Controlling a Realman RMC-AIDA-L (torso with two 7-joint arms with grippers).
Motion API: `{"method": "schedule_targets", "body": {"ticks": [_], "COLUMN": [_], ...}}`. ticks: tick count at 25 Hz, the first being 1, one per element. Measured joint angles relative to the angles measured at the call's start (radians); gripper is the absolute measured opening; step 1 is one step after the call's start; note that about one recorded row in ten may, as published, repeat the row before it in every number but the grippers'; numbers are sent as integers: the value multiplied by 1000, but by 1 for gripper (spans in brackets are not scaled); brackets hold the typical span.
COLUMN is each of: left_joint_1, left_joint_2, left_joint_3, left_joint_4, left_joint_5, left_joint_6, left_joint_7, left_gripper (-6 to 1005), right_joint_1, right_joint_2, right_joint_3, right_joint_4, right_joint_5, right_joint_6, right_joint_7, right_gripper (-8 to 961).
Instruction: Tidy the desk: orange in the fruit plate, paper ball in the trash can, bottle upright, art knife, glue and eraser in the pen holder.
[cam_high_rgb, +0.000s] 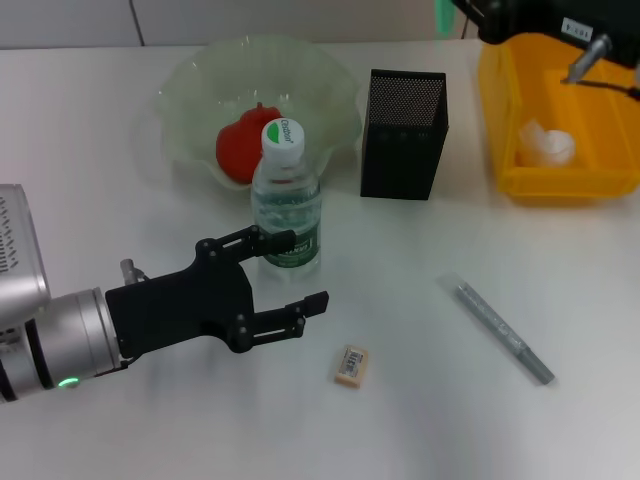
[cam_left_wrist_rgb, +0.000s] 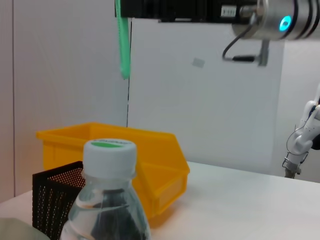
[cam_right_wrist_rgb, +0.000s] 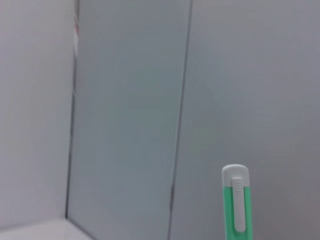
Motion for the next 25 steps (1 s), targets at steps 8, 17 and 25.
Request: {"method": "schedule_targets", "body": {"ticks": [8,17,25], "left_joint_1": [0,5,7], "left_joint_2": [-1,0,0], "left_joint_3": [0,0,0], "left_joint_4": [0,0,0], "left_joint_5": [0,0,0], "left_joint_6": [-1,5,7], "left_joint_7": [4,4,4], "left_gripper": [785,785,785], "right_joint_1": [178,360,364], "right_joint_2": [-3,-5,-2], "right_joint_3": [67,180,182], "right_joint_4": [653,1031,1060], "right_joint_5": [547,577,585], "right_joint_6": [-193,-260,-249], "right_joint_7": [-647,-777,-822], "right_gripper": [181,186,190]}}
